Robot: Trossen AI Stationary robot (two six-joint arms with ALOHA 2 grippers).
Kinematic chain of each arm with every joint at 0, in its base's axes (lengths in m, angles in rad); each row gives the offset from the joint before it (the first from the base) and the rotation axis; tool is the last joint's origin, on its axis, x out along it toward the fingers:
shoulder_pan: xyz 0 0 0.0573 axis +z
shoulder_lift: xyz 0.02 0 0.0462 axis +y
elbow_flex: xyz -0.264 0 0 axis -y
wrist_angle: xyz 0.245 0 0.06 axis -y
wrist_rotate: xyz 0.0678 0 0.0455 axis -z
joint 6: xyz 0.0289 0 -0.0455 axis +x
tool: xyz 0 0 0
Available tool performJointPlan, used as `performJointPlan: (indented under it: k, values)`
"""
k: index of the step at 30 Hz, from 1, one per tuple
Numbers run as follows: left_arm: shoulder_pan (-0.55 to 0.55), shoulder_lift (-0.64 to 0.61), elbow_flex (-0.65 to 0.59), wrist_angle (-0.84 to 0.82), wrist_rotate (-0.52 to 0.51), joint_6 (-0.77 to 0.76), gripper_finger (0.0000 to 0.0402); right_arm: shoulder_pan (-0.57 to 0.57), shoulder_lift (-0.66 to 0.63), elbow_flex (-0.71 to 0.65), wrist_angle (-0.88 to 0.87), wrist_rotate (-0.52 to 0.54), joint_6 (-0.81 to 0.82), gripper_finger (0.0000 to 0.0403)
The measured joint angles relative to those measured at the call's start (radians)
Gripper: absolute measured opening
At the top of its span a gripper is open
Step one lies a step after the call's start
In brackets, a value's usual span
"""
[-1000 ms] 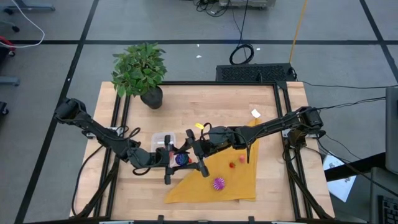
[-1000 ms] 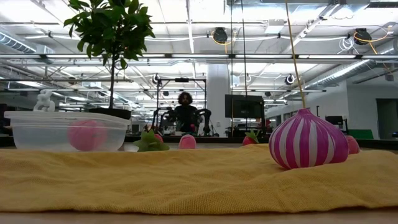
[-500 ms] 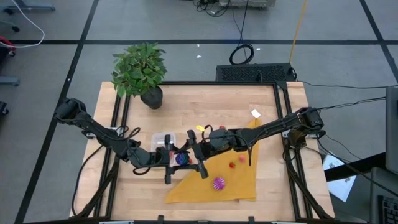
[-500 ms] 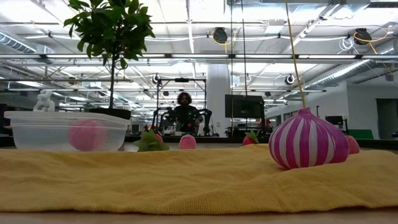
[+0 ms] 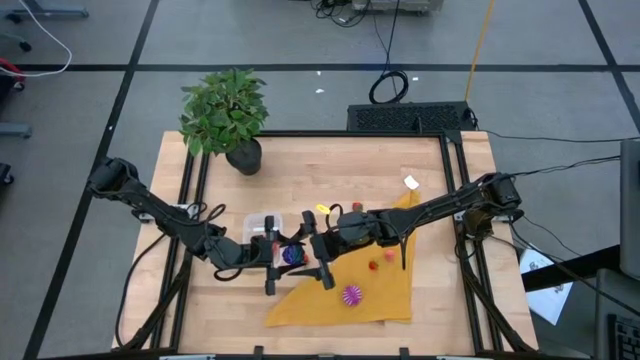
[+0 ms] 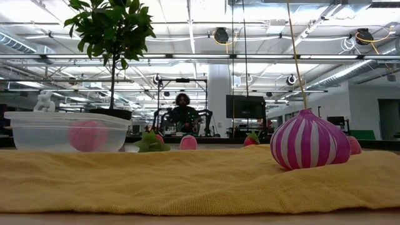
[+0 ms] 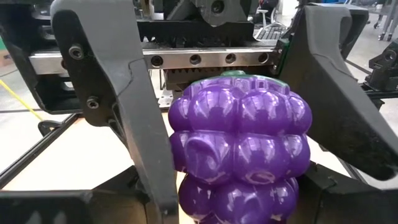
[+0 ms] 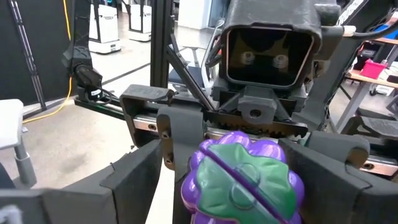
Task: Pick and placing Produce into tupperware
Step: Put the purple grapes into the transparent bin
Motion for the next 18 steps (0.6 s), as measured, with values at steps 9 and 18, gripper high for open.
performJointPlan:
  k: [9, 18]
  values:
    - [0.001, 0.000, 0.003, 0.007, 0.001, -0.001, 0.0225, 0.000, -0.022, 0.000, -0.009, 0.001, -0.026, 0.0309]
    - [0.001, 0.000, 0.003, 0.006, 0.001, -0.002, 0.0225, -0.001, -0.024, 0.000, -0.007, 0.002, -0.032, 0.0309]
